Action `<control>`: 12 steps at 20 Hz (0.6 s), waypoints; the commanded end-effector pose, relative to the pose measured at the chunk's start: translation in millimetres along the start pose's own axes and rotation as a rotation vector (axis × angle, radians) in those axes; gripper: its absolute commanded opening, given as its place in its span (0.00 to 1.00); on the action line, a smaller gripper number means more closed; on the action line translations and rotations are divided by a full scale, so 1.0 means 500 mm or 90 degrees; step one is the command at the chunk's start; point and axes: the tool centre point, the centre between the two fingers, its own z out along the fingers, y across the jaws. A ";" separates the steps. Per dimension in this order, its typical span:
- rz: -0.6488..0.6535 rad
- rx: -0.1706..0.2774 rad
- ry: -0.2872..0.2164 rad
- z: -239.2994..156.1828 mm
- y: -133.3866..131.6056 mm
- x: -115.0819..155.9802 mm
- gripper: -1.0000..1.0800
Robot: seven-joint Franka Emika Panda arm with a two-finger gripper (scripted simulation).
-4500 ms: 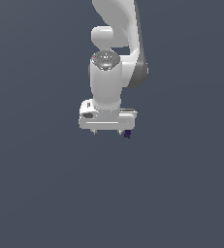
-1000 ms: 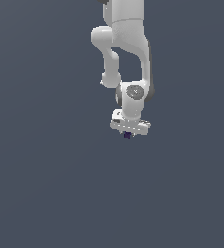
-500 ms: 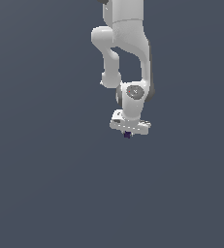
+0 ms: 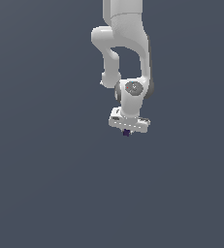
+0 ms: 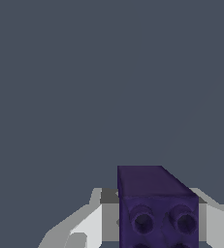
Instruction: Pick up the object and move it to a goal position.
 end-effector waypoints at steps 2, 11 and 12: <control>0.000 0.000 0.001 -0.031 0.013 0.000 0.00; 0.000 0.001 0.000 -0.163 0.067 -0.006 0.00; 0.000 0.001 0.000 -0.182 0.074 -0.006 0.00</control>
